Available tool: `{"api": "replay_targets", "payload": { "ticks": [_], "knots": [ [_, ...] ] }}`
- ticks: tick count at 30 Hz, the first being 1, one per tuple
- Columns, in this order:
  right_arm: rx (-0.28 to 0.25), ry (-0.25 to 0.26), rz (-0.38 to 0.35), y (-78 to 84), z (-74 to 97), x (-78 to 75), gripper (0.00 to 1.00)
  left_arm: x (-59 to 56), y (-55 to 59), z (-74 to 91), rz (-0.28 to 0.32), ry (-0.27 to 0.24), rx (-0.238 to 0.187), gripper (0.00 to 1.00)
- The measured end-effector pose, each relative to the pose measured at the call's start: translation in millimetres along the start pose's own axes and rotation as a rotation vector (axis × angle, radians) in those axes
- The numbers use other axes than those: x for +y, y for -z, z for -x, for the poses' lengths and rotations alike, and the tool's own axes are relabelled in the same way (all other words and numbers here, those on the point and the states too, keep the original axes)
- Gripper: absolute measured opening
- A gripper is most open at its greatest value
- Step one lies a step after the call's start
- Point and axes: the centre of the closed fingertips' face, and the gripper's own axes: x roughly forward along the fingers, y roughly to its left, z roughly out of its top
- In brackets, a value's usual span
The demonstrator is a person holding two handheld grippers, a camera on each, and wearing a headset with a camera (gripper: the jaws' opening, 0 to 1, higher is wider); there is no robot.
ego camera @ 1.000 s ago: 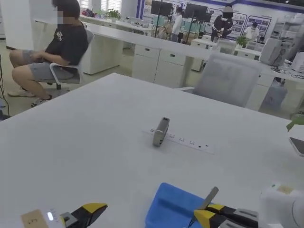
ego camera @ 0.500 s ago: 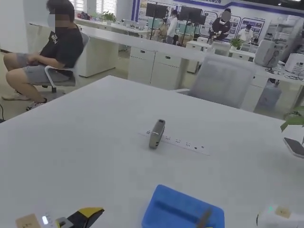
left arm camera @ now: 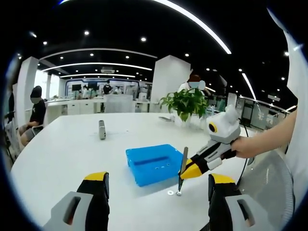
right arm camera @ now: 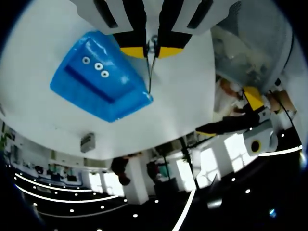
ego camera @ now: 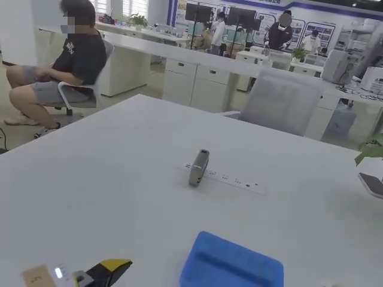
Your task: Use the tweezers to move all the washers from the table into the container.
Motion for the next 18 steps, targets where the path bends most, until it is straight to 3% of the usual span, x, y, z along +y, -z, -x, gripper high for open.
{"api": "replay_targets", "payload": {
  "ticks": [8,11,16,18],
  "knots": [
    [-0.004,0.001,0.003,0.8,-2.0,-0.6,0.04,1.0,0.1,0.3,0.002,-0.003,-0.001,0.86],
    [-0.012,0.017,0.091,1.3,-2.3,-0.2,0.02,1.1,0.7,0.1,0.0,-0.004,0.002,0.86],
    [-0.073,-0.011,0.11,-4.4,1.9,13.0,0.01,-0.3,-0.8,0.7,0.0,0.004,-0.003,0.82],
    [-0.099,-0.022,0.117,-6.4,3.9,17.7,0.01,-4.6,-2.4,1.5,0.043,0.042,-0.01,0.74]
  ]
}}
